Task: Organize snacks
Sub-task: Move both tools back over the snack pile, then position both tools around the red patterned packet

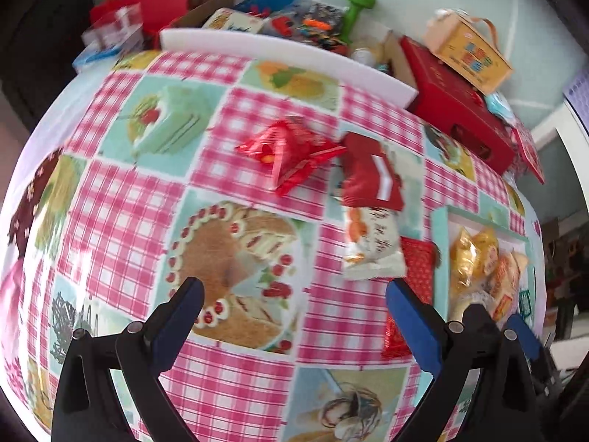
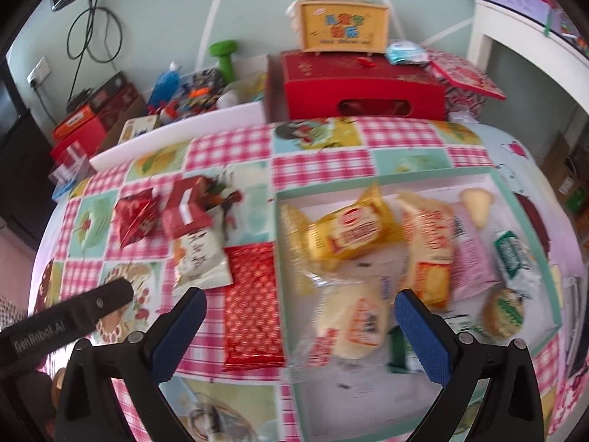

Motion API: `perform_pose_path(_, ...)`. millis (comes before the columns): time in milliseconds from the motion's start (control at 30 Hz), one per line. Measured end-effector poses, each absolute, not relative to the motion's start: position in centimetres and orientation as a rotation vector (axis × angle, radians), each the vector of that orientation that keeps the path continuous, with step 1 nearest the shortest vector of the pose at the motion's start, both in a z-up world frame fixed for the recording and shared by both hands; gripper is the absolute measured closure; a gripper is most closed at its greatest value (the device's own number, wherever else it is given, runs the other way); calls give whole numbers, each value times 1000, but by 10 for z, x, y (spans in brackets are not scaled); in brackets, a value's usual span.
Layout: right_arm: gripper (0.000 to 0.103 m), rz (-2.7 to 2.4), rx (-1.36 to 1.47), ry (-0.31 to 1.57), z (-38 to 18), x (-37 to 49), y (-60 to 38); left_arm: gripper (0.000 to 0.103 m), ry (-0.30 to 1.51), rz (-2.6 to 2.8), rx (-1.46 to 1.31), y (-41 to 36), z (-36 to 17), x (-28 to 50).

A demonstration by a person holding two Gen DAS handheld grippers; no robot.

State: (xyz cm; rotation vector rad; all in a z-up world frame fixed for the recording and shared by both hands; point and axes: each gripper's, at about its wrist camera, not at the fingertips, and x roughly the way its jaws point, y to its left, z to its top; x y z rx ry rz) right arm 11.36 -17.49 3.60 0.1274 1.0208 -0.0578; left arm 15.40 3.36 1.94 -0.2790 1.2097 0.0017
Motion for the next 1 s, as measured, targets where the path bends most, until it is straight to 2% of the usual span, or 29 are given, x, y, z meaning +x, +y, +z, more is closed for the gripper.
perform_pose_path(167,2,-29,115,1024,27,119,-160,4,1233,32,-313,46,8,158)
perform_pose_path(233,10,-14,114,1029,24,121,-155,4,1243,39,-317,47,4,159)
perform_pose_path(500,23,21,79,1046,15,122,-139,4,1282,47,-269,39,-9,160)
perform_pose_path(733,45,57,59,1074,5,124,-129,4,1296,40,-252,33,-12,164)
perform_pose_path(1000,45,61,55,1116,-11,127,-127,4,1308,45,-262,37,-15,165)
